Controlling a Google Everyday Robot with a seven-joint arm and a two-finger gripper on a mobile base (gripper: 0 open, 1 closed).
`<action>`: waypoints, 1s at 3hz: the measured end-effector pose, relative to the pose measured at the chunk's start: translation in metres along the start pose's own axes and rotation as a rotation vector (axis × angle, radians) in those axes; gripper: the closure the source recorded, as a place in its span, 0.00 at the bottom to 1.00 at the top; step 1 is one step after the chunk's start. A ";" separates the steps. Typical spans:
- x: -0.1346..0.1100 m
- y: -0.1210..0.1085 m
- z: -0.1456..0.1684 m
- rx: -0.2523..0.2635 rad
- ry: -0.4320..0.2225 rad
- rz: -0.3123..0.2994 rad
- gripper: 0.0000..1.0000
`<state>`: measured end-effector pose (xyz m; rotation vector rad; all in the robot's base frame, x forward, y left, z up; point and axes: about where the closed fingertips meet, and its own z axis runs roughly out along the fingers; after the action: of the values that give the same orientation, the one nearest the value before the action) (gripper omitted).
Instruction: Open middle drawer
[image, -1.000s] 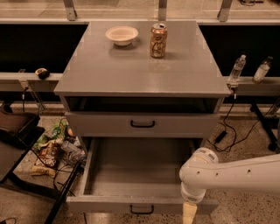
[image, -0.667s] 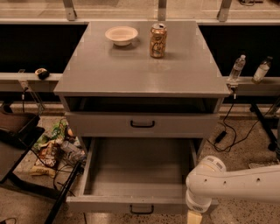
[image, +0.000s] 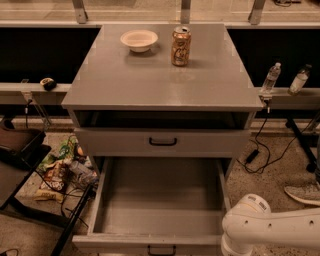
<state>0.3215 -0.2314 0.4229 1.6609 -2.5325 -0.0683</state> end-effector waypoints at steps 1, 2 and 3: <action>0.011 0.010 -0.004 -0.018 0.012 0.027 0.71; 0.011 0.008 -0.005 -0.018 0.012 0.027 0.94; 0.016 0.015 -0.006 -0.022 0.022 0.043 0.96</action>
Offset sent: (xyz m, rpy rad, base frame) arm -0.2488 -0.0692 0.1055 -0.2333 0.2567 -0.4124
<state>0.3019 -0.2402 0.4317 1.5902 -2.5405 -0.0729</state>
